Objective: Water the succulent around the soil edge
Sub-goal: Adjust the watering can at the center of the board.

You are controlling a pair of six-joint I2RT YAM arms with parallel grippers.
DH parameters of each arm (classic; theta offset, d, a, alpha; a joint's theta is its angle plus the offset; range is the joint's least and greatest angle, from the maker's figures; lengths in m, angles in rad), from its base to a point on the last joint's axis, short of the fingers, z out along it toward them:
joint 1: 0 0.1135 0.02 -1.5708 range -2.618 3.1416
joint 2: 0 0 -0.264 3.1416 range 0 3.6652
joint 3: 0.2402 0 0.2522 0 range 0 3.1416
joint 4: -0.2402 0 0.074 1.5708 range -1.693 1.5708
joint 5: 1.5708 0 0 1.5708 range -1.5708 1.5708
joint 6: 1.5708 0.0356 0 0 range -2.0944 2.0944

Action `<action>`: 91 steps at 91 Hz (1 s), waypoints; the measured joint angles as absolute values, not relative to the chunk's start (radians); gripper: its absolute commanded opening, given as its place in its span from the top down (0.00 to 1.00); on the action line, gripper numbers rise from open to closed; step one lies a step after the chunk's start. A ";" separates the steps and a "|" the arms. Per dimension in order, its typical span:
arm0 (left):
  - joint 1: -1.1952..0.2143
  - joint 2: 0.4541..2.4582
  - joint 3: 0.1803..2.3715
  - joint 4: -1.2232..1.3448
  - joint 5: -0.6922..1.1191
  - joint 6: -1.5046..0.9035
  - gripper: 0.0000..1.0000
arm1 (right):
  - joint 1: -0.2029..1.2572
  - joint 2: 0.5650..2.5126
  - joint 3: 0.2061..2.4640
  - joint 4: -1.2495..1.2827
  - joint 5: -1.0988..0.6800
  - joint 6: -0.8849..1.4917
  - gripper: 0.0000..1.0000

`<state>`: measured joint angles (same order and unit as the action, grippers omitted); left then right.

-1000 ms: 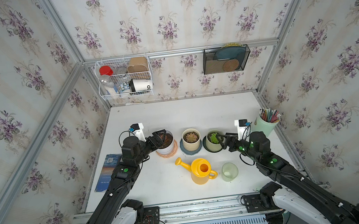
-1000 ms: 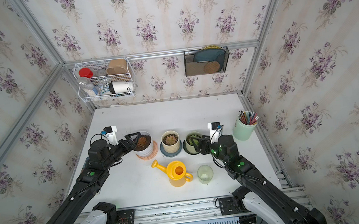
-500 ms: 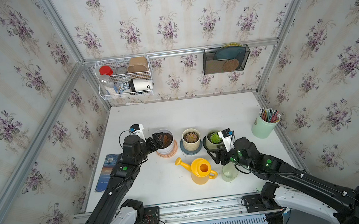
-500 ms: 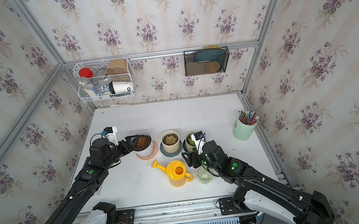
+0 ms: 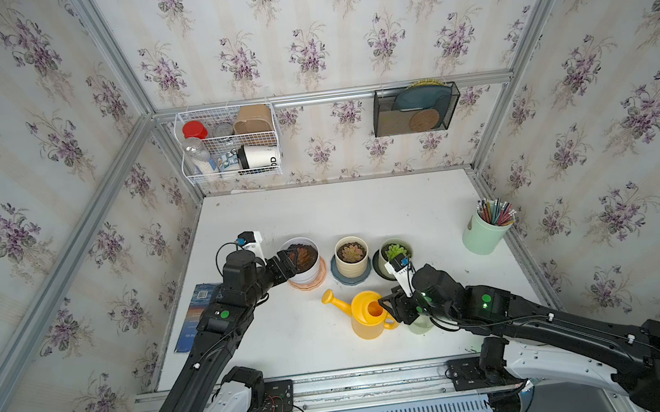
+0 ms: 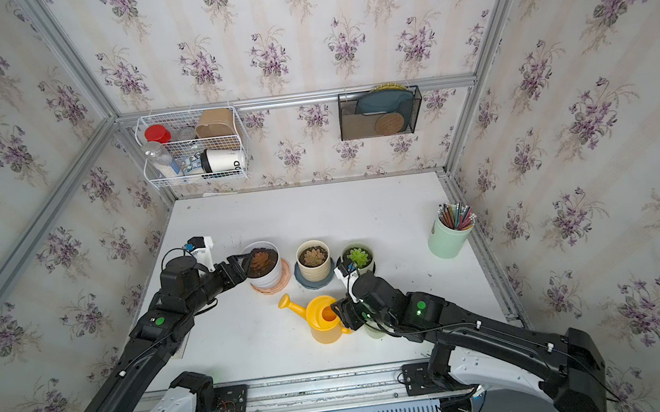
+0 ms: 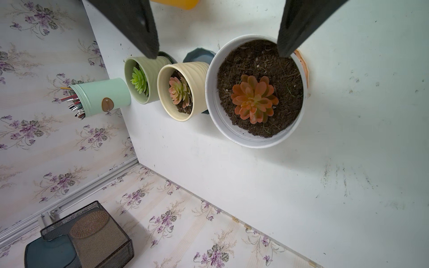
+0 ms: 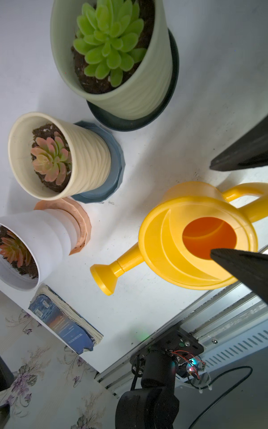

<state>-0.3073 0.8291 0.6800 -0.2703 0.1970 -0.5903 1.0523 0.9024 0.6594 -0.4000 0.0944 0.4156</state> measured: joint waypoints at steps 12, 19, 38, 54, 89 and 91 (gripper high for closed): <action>-0.308 0.830 0.684 -0.292 0.196 -0.584 0.16 | 1.071 0.913 0.681 -0.466 0.120 0.418 0.46; -0.308 0.835 0.693 -0.297 0.196 -0.578 0.16 | 1.086 0.927 0.692 -0.495 0.128 0.420 0.46; -0.308 0.856 0.713 -0.322 0.204 -0.574 0.15 | 1.125 1.005 0.718 -0.553 0.144 0.433 0.47; -0.308 0.857 0.722 -0.334 0.210 -0.570 0.16 | 1.144 1.047 0.738 -0.545 0.154 0.435 0.47; -0.308 0.853 0.731 -0.335 0.237 -0.570 0.15 | 1.171 0.989 0.755 -0.592 0.152 0.439 0.40; -0.308 0.854 0.734 -0.335 0.240 -0.570 0.15 | 1.171 0.987 0.763 -0.599 0.152 0.443 0.40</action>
<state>-0.3080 0.8539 0.7338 -0.3351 0.2401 -0.5701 1.1713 0.9871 0.7628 -0.5991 0.1520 0.4431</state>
